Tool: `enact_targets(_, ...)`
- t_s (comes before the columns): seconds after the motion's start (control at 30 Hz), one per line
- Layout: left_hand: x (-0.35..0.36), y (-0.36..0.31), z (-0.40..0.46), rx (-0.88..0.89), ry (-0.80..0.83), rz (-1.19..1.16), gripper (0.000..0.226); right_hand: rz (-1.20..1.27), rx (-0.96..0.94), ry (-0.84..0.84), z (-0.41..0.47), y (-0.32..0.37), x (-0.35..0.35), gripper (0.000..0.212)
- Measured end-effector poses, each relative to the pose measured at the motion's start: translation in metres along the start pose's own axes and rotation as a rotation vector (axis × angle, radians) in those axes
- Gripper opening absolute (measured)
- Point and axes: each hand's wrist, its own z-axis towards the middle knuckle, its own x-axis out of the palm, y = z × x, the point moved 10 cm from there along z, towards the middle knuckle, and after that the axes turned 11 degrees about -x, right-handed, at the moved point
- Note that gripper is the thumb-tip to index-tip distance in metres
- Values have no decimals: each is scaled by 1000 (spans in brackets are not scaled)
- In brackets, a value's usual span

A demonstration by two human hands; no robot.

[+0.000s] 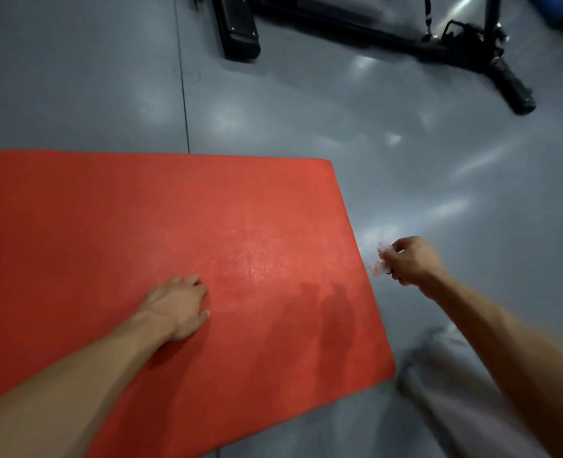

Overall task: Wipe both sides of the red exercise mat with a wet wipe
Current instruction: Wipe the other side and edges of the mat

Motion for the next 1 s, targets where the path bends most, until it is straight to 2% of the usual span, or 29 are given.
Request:
enact_targets(0.07,-19,-14,14,13,-197,2,47,19,107,-54,9,-60,21,40)
enact_targets(0.17,-33,-27,34,92,-395,-130,55,31,243,-119,18,-126,42,45)
enact_targets(0.33,-61,-43,100,132,-504,-75,62,142,395,-117,45,-186,88,51)
enact_targets(0.5,-71,-55,141,129,-569,-10,67,402,450,-111,66,-159,109,35)
enact_targets(0.6,-74,-56,144,136,-587,-29,66,522,416,-85,116,-124,116,27)
enact_targets(0.7,-75,-53,145,127,-590,-54,66,515,393,-97,205,-97,123,19)
enact_targets(0.77,-76,-55,147,129,-590,-58,66,385,366,-89,247,-85,118,12)
enact_targets(0.83,-76,-54,149,126,-585,-60,66,246,335,-73,242,-81,107,13)
enact_targets(0.9,-76,-54,150,119,-565,-60,66,181,336,-85,203,-86,96,22)
enact_targets(1.0,-74,-53,151,106,-539,-44,67,350,435,16,144,-106,107,30)
